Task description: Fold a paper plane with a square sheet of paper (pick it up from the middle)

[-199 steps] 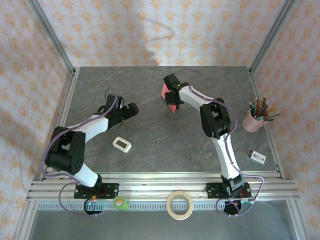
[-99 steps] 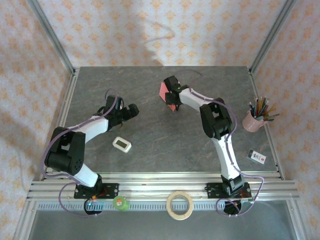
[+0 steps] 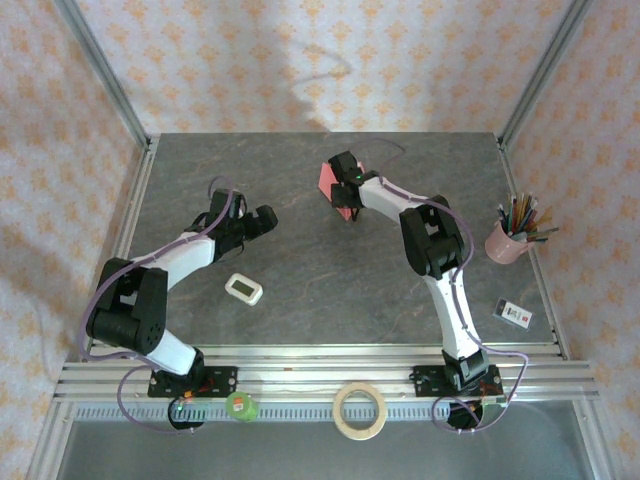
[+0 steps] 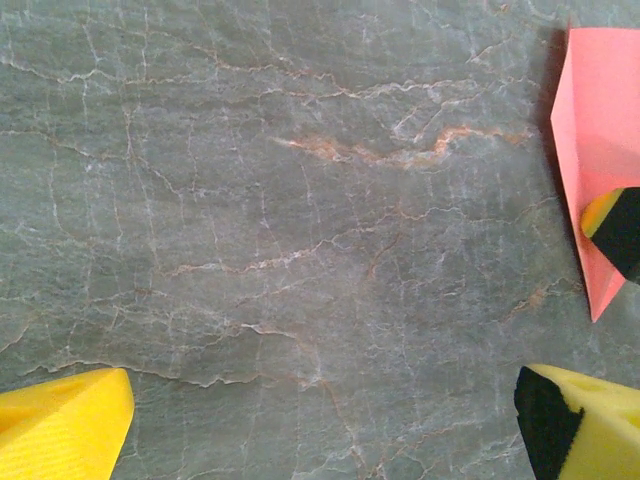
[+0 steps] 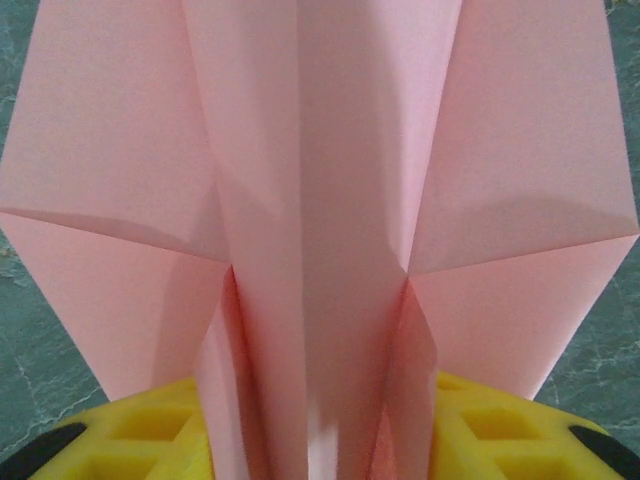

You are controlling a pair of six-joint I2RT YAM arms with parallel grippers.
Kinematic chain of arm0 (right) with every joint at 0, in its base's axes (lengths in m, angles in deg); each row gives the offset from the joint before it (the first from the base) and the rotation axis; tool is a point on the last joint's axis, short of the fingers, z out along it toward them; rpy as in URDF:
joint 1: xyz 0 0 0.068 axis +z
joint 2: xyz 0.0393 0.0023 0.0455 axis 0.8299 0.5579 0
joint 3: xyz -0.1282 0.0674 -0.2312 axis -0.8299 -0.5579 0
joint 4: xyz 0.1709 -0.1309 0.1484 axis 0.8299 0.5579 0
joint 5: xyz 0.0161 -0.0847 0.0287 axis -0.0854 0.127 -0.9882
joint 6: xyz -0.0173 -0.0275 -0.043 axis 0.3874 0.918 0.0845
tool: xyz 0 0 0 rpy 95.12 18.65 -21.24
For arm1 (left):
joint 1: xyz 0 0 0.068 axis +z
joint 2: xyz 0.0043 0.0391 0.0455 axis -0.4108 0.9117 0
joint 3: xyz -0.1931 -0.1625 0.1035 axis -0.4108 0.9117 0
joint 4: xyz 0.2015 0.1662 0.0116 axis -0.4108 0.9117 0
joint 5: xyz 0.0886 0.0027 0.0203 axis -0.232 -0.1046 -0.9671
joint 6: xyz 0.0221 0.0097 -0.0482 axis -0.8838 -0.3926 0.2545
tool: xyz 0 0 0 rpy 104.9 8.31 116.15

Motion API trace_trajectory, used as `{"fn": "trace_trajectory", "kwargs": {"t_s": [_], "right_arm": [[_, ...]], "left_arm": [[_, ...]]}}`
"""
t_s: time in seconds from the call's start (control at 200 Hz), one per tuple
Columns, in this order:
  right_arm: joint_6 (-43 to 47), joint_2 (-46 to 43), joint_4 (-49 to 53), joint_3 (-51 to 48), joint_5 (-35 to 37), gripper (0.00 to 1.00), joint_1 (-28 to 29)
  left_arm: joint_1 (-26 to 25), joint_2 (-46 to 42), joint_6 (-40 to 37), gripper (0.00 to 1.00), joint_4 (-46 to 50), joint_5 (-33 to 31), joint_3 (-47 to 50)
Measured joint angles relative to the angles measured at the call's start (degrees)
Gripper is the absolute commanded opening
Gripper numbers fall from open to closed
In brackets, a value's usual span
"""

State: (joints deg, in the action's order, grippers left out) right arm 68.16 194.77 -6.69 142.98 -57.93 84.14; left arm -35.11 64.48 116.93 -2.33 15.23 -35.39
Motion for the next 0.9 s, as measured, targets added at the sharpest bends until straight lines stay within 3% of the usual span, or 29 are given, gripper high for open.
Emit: {"fn": "trace_trajectory", "kwargs": {"t_s": [0.22, 0.45, 0.586, 0.711, 0.901], "right_arm": [[-0.3, -2.3, 1.0, -0.3, 0.0, 0.59, -0.5], [-0.5, -17.3, -3.6, -8.7, 0.8, 0.70, -0.9], [-0.8, -30.6, -11.3, -20.9, 4.0, 0.81, -1.0], [-1.0, -43.7, -20.9, -36.8, 9.8, 1.00, -2.6], [-1.5, -58.1, -33.4, -58.5, 18.5, 1.00, -9.2]], "left_arm": [[0.0, -2.6, 0.0, 0.99, 0.7, -2.6, -3.4], [0.4, -3.8, 0.2, 0.99, 0.5, -6.5, -5.2], [1.2, -5.9, 0.2, 0.99, 0.4, -10.2, -5.2], [1.7, -10.5, 0.0, 0.99, -2.7, -16.1, -4.0], [2.9, -19.3, -3.7, 0.99, -14.3, -27.7, 6.5]]}}
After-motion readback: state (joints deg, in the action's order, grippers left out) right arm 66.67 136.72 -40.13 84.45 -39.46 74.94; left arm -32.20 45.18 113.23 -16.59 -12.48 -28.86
